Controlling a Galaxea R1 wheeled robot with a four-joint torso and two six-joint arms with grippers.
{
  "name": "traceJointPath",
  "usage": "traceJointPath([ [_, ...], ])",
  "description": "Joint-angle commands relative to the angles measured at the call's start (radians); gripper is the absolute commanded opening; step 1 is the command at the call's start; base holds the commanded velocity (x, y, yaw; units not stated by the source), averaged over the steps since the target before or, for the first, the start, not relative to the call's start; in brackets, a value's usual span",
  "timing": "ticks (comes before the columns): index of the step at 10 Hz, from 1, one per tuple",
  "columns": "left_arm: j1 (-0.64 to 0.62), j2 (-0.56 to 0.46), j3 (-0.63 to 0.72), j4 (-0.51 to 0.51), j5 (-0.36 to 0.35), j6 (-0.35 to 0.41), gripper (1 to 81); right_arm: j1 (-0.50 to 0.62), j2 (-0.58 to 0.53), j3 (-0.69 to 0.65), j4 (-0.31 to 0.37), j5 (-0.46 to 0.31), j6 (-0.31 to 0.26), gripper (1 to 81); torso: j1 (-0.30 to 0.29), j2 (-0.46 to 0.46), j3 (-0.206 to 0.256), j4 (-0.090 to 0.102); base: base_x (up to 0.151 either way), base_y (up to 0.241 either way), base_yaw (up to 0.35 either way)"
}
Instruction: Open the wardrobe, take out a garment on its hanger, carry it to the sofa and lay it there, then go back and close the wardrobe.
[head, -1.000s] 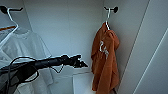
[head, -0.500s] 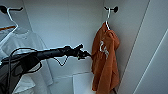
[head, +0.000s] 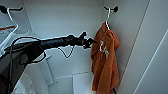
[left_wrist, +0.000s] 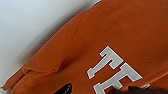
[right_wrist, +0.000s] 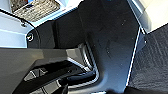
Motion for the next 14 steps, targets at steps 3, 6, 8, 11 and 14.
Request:
traceJointPath([
  [3,-0.257,-0.012,-0.038,-0.177,-0.174,-0.019,81.1,0.038,0.007,0.000,-0.003,-0.047,0.000,81.1,0.000,0.000,0.000,0.000,0.000,0.000,0.000],
  [6,-0.344,-0.004,-0.046,-0.234,-0.196,-0.019,81.1,0.038,0.010,-0.002,-0.002,-0.047,0.000,81.1,0.000,0.000,0.000,0.000,0.000,0.000,0.000],
  [8,-0.366,0.013,-0.040,-0.248,-0.223,-0.026,81.1,0.038,0.010,-0.006,-0.002,-0.049,0.000,81.1,0.000,0.000,0.000,0.000,0.000,0.000,0.000],
  [11,-0.374,0.053,-0.031,-0.267,-0.263,-0.029,81.1,0.044,0.022,-0.006,0.000,-0.052,0.000,81.1,0.000,0.000,0.000,0.000,0.000,0.000,0.000],
  [14,-0.392,0.074,-0.024,-0.286,-0.271,-0.033,81.1,0.045,0.033,-0.013,-0.002,-0.058,0.000,81.1,0.001,0.000,0.000,0.000,0.000,0.000,0.000],
])
